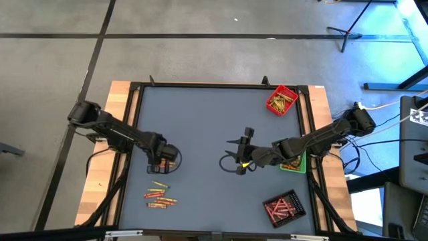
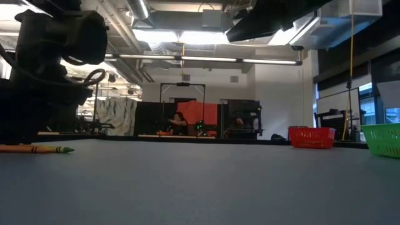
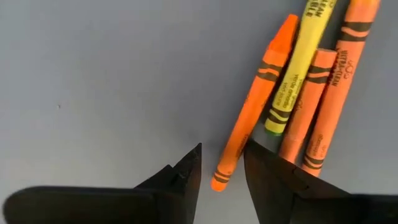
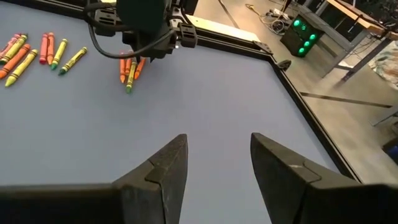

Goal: Sort crayons
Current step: Put the orange crayon into the green bin

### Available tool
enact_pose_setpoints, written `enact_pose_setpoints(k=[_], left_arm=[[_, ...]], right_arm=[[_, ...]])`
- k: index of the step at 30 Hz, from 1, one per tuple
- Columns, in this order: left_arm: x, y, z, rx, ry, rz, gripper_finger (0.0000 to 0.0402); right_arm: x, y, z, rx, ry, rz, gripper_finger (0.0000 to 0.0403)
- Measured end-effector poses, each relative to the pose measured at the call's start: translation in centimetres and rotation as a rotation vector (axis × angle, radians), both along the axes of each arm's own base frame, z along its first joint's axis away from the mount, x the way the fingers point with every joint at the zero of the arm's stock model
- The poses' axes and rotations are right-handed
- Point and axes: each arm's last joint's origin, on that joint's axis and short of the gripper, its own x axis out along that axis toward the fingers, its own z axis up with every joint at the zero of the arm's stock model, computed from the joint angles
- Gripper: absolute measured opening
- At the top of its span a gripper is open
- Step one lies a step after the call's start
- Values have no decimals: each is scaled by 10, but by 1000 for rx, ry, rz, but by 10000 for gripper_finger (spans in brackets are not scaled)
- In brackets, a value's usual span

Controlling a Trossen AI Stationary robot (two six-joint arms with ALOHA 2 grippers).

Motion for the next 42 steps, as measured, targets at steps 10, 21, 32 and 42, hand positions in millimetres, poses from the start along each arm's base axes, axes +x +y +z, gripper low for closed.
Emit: enact_pose_setpoints(k=[10,21,32,42], left_arm=[[4,8,-5,-28,18,24,22],[15,7,28,68,-153,-16,11],[25,-6,91,235,-683,-180,11],[56,-18,106,233,-1121,-395,11]], right_arm=[[0,0,0,-1,1,0,172],[0,0,0,17,-4,-7,172],[5,-5,-1,104,-42,-35,242],[25,-3,-4,54,-137,116,296]])
